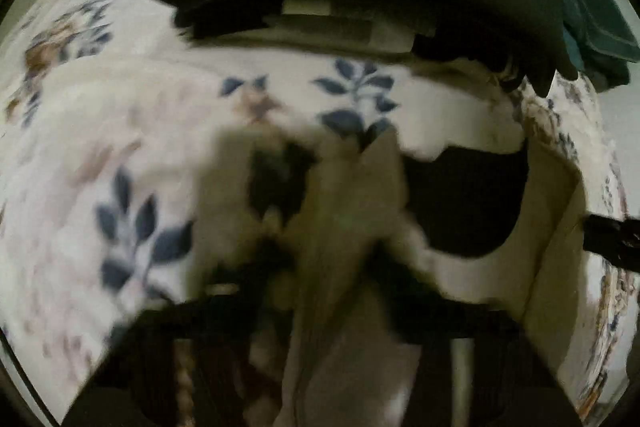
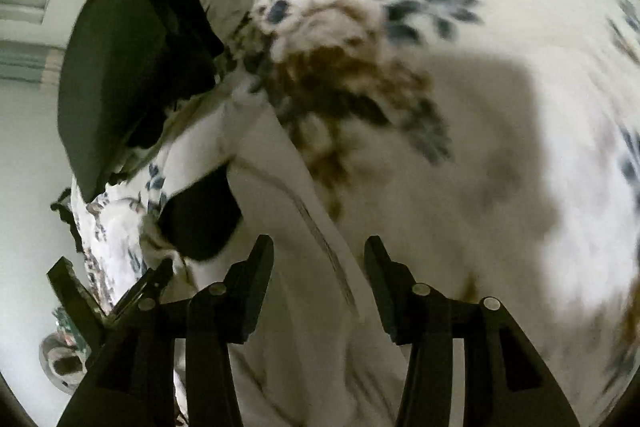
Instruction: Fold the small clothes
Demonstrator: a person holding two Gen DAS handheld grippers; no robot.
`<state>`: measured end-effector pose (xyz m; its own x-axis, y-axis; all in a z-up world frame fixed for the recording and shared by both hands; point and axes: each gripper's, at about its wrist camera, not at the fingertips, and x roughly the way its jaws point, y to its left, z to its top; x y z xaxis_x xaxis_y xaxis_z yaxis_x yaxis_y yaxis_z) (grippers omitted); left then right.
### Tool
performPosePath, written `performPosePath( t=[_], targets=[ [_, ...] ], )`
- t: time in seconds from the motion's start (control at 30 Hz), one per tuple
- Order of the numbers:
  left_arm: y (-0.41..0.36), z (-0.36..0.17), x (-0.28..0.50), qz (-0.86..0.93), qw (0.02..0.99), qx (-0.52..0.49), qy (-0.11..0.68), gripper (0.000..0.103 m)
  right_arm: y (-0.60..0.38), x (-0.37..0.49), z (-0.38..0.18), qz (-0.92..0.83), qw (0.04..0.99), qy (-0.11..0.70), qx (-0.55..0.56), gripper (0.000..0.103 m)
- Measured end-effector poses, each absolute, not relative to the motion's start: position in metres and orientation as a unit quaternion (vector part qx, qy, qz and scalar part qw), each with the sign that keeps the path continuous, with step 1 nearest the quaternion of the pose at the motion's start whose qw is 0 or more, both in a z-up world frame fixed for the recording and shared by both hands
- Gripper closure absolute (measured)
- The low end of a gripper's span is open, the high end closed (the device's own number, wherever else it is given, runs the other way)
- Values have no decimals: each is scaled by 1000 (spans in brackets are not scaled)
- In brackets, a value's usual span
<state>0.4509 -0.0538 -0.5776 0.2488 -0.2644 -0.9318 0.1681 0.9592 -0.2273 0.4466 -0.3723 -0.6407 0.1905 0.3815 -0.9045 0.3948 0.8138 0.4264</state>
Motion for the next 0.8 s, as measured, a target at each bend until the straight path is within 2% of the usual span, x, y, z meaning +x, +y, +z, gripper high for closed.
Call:
performPosePath(
  t=[0.07,0.17,0.33,0.4,0.43,0.5,0.53,0.57,0.6,0.63,0.8],
  targets=[
    [-50,-575,453,-149,793,-53,589,95,-362,470,-651,1,705,644,297,54],
    [-38,-573,453,-159,792,-80,584,97,-358,484,-665,9,701,647,299,97],
    [-22,-586,456,-170,779,-116,592,95,-378,485,-681,-46,705,643,295,97],
    [-20,-582,453,-175,775,-115,596,92,-381,483,-687,-37,688,655,310,95],
    [-19,-577,450,-178,770,-119,601,90,-384,481,-687,-35,685,656,315,89],
    [-10,-566,444,-173,772,-121,600,88,-389,474,-676,-19,671,663,333,57],
    [-5,-556,440,-171,777,-118,594,80,-393,468,-669,-12,669,660,340,49],
    [1,-547,434,-166,782,-118,589,71,-398,457,-660,-4,671,657,344,45],
    [8,-538,426,-161,782,-124,589,51,-400,447,-651,3,670,658,345,45],
    [16,-531,417,-162,781,-138,587,44,-402,439,-646,7,667,661,346,45],
    [43,-498,341,-143,780,-166,586,44,-404,348,-609,50,634,691,343,45]
  ],
)
